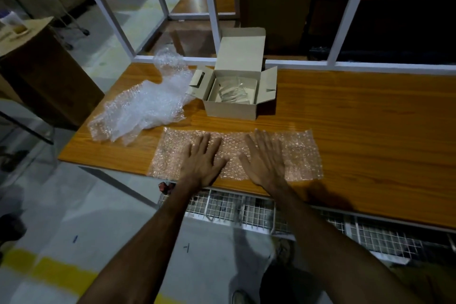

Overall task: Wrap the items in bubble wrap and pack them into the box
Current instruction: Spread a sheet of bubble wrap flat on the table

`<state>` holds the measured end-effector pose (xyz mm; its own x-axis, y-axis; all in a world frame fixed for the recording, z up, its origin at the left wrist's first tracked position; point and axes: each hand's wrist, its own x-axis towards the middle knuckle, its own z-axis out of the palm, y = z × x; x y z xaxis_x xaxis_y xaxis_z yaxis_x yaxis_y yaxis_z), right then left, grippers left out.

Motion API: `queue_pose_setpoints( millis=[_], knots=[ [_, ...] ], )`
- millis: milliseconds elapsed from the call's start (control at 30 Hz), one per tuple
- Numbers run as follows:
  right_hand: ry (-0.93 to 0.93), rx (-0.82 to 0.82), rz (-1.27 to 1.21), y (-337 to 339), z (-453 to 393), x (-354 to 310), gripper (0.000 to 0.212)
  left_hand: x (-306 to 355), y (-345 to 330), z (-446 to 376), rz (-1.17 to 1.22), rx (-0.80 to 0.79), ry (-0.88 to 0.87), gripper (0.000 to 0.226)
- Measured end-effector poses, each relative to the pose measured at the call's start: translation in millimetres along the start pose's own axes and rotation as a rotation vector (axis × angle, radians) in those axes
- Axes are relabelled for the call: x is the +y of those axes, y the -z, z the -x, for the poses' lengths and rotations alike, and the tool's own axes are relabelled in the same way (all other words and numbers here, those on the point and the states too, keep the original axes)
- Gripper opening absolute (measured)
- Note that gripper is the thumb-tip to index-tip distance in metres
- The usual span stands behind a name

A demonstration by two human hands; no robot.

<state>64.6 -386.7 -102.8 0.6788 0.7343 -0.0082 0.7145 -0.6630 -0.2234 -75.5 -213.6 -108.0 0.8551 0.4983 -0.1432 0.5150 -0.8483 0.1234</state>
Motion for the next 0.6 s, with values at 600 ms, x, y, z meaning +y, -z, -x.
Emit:
queue_pose_setpoints(
  millis=[600],
  knots=[
    [-0.277, -0.010, 0.014, 23.7, 13.5, 102.4, 0.099, -91.8, 11.3, 6.3, 0.065, 0.078, 0.146, 0.090]
  ],
)
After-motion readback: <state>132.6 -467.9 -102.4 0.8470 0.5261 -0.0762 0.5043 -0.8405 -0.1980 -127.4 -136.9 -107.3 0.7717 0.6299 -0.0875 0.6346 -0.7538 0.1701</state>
